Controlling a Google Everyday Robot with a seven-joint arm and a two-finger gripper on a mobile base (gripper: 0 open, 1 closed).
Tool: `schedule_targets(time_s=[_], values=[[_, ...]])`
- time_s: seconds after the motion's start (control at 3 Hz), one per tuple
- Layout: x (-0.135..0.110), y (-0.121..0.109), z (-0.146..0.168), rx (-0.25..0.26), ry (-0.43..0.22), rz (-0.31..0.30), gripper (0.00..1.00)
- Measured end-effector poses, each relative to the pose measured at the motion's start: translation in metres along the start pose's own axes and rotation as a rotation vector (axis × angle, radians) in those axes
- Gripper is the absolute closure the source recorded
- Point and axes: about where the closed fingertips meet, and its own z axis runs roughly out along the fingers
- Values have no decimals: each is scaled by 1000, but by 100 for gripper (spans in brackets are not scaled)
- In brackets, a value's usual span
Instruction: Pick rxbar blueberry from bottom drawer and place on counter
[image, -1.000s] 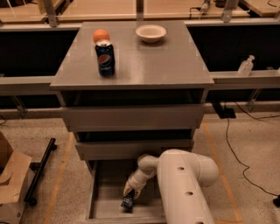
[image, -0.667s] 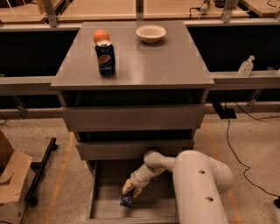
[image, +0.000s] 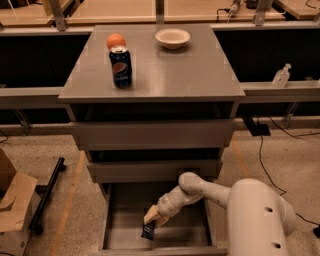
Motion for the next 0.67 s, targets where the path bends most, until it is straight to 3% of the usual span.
schedule_targets(time_s=[0.33, 0.67], values=[[24, 13, -41, -39, 41, -34, 100], [37, 34, -109, 20, 32, -46, 100]])
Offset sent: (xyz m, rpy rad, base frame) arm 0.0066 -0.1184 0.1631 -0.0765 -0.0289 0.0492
